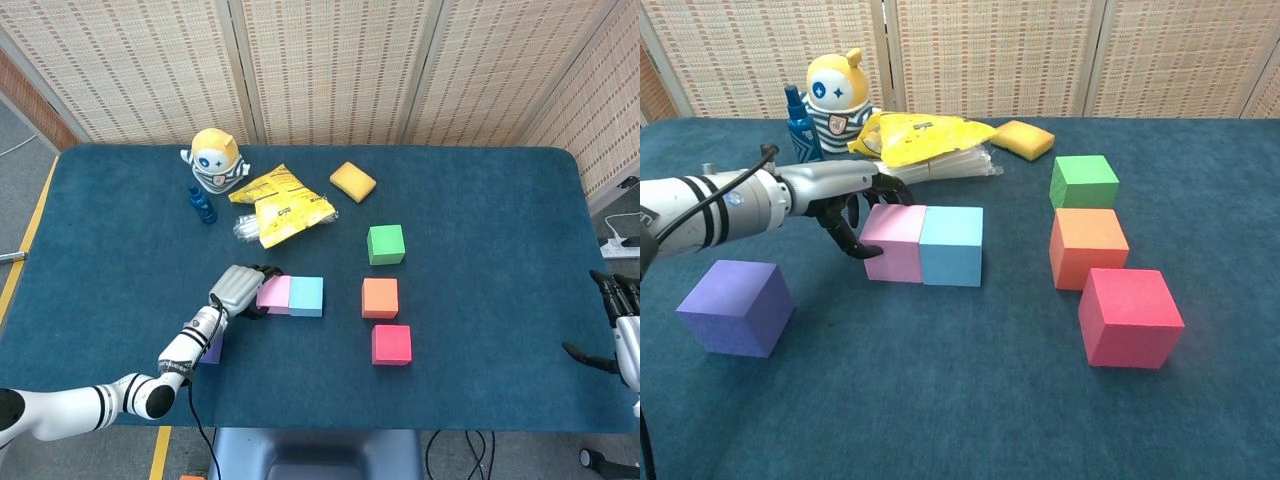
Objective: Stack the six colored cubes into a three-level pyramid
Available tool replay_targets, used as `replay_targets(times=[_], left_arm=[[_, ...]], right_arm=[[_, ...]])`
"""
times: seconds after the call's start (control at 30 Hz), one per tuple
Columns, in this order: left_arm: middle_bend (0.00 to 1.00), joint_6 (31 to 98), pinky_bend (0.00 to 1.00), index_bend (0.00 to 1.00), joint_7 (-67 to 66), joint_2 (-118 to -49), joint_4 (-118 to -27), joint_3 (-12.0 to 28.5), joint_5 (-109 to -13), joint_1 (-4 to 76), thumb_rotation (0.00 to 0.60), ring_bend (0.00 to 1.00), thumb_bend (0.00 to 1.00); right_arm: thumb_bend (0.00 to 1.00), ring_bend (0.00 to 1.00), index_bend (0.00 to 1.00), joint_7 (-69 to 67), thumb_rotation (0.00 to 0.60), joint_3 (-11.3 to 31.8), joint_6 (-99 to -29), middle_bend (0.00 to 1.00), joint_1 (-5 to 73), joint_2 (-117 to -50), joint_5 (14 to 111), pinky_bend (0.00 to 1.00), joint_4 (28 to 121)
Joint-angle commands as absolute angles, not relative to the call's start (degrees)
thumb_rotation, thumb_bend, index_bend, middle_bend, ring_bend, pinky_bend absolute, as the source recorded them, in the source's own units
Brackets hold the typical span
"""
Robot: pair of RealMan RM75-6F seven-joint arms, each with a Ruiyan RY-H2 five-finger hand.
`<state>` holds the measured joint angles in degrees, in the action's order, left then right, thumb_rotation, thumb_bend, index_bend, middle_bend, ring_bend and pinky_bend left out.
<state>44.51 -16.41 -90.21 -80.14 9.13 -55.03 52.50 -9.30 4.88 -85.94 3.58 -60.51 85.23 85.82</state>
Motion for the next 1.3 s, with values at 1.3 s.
replay_targets(times=[1.3], left_arm=[[0.08,45.4,0.26,0.08,-20.9,-85.0,-87.5,7.1,-51.5,53.0,0.6,0.02,0.37]], right_arm=[[0.16,0.18,0.0,-9.3,0.6,4.7,-84.2,0.22,5.4,-59.8,87.5,0.29,86.5]])
